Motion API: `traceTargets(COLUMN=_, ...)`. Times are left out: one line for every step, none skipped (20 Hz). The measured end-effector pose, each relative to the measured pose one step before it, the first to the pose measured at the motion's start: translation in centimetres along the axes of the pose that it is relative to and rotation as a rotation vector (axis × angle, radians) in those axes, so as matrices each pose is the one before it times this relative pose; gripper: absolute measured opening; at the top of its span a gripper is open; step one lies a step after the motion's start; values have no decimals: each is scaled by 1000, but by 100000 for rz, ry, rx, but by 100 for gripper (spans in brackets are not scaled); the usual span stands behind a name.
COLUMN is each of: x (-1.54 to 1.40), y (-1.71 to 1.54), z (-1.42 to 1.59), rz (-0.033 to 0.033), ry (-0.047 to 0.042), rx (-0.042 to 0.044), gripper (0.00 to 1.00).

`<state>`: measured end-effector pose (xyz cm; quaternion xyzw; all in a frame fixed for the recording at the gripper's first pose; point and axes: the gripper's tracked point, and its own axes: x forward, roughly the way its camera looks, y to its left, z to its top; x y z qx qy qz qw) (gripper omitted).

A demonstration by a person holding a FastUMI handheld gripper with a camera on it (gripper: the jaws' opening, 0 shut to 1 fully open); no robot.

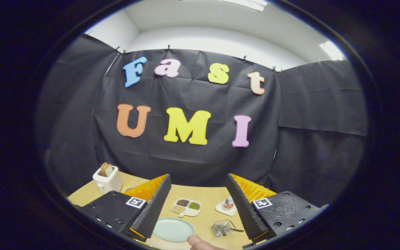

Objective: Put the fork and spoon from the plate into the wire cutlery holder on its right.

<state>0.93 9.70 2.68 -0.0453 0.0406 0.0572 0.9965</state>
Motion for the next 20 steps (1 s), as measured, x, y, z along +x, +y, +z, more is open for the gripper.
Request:
traceTargets(x=209, y=69, z=30, rz=-54, ry=50, rx=289, gripper=95)
traceTargets(x=233, y=202, z=151, rz=238, ry=50, rx=94, gripper=96)
traceTargets(x=185, y=249, z=80, rz=399, ry=-149, rx=-49, gripper=96)
traceTargets(x=239, y=179, z=59, rz=397, ry=19, rx=-87, gripper=96)
traceTargets(x=159, y=91, z=77, rz=28, ry=13, rx=209, gripper=96)
traceTargets(x=300, y=239, z=-51, rz=549, ry=254, rx=51, gripper=95)
traceTargets(x=172, y=128, z=-7, rz=59, ry=147, rx=212, gripper=96)
traceTargets(x=102, y=167, z=-131, rz=203, ry=577, rx=31, gripper=95)
traceTargets(x=60, y=86, z=3, rz=328, ry=97, rx=280, gripper=96)
traceTargets(x=136, y=156, z=-65, rz=419, ry=330, rx=21, gripper=96)
traceTargets(x=127, y=68, z=-154, rz=181, ry=557, rx=-115, gripper=96)
traceTargets(x=189, y=10, z=-77, rz=182, ry=333, rx=54, gripper=95)
traceTargets(x=118, y=31, z=91, rz=349, ry=-113, rx=117, gripper=95)
traceTargets(x=55, y=-45, z=-62, rz=-88, ry=469, rx=-258, gripper=96)
traceTargets(x=-4, y=-126, z=-45, rz=92, ry=330, rx=-106, gripper=95)
traceTargets(x=-33, y=183, z=107, rz=855, ry=-270, rx=-337, gripper=96)
traceTargets(x=-17, y=5, z=169, rz=180, ry=-320, rx=-616, gripper=96)
traceTargets(x=32, y=-209, z=-14, rz=95, ry=-465, rx=-588, gripper=95)
traceTargets(x=-34, y=-19, z=43, rz=514, ry=-116, rx=-327, gripper=96)
traceTargets(x=-46, y=14, z=-122, rz=265, ry=102, rx=-31, gripper=95)
